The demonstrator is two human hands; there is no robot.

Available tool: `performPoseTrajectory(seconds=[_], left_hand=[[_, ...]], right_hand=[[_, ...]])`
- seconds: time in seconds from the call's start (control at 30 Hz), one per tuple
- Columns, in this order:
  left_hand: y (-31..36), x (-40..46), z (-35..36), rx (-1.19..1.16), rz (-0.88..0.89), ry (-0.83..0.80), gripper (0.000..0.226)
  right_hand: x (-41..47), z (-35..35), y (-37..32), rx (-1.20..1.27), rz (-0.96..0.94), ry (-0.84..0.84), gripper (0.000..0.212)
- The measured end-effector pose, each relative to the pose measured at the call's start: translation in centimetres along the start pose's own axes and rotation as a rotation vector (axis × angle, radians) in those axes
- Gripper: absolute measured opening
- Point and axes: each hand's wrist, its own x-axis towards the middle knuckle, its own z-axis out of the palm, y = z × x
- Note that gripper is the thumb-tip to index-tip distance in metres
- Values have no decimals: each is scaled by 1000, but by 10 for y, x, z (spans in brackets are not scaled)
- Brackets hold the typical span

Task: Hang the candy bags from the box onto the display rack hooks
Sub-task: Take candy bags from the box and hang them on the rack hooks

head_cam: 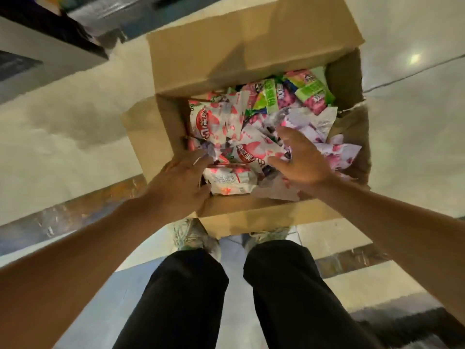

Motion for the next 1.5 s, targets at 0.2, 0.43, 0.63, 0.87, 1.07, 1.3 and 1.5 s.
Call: performPoseTrajectory(seconds=[0.2,0.43,0.63,0.87,1.07,1.3,1.5], left_hand=[[-4,3,11,-134,-34,4,59],[9,-22,-12,-453,-92,-7,66],[9,-4,-30,-781,-51,70,86],[-11,19,-30,-817,-128,197,66],[-33,-11,-30,-881,-188,120,60],[-42,-22,-20,-812,-384,329,38],[-45,-4,-17,-874,-354,454,38]], right_hand=[[19,29,1,-24,-12,-34,12],[-10,-4,-12,134,-233,281,19],[-22,-45,-69,302,-277,92,15],[-11,-28,-112,532,-259,-178,35],[-18,-21,-121,690,-69,-208,15],[19,-14,-81,691,375,-64,26],[64,24,-80,574,393,-59,24]])
